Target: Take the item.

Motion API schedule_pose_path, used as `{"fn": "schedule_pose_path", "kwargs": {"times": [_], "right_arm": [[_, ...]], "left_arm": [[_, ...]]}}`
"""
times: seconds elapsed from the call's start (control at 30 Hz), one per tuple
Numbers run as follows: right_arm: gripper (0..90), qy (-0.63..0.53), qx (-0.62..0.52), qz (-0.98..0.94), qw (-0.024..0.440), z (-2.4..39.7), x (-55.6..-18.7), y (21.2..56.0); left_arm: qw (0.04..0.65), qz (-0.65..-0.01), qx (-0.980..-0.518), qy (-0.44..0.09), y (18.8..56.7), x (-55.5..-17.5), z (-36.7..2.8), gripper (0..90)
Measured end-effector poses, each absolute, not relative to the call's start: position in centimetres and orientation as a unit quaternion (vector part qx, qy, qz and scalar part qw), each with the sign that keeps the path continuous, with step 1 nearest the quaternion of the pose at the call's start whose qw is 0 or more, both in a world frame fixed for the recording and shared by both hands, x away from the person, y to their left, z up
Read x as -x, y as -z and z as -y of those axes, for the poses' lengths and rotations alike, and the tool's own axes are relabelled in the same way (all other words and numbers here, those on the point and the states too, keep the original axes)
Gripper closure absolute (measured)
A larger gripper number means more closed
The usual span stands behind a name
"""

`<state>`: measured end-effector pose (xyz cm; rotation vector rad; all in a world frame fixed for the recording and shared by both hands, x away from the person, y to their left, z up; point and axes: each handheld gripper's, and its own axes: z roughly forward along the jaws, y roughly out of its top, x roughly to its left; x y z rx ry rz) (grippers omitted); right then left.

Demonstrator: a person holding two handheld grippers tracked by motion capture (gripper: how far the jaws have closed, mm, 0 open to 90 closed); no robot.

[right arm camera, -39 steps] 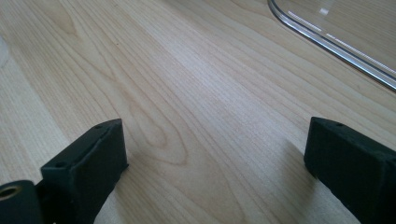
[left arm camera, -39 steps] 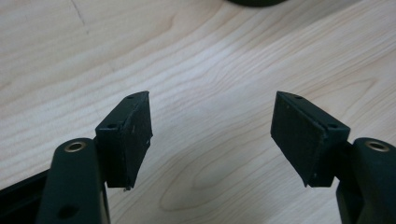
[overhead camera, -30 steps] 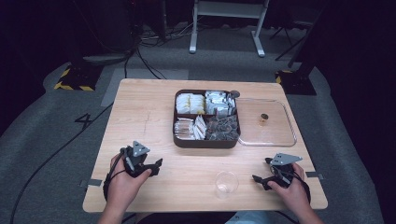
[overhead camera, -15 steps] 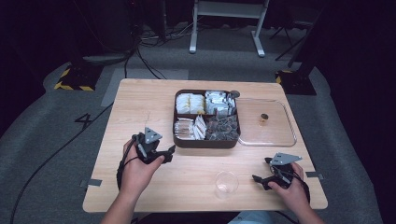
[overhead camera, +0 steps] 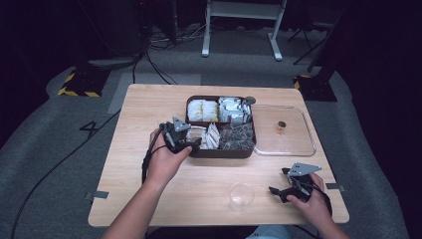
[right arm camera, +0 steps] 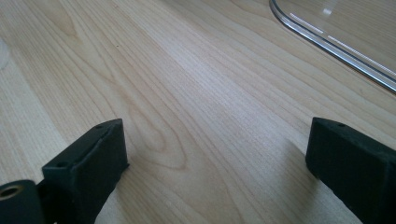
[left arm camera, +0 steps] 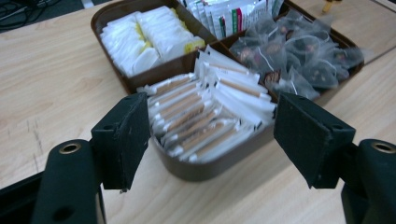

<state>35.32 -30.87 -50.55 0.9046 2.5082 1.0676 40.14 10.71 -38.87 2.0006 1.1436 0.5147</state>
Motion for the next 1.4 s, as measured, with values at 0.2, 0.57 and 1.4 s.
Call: {"fn": "schedule_pose_path", "kwargs": {"times": [0.2,0.57,1.4], "right_arm": [[5.6,-0.368,-0.309,-0.867,0.132,30.9,-35.4,50.5],[5.6,-0.370,-0.305,-0.868,0.131,30.8,-35.8,50.5],[5.6,-0.370,-0.304,-0.868,0.131,30.8,-35.9,50.5]], "left_arm": [[0.384,-0.449,-0.780,-0.207,38.4,-42.9,-9.1,27.8],[0.372,-0.472,-0.773,-0.205,39.7,-48.5,-7.8,30.7],[0.336,-0.507,-0.781,-0.145,44.0,-55.2,-7.1,40.0]]}}
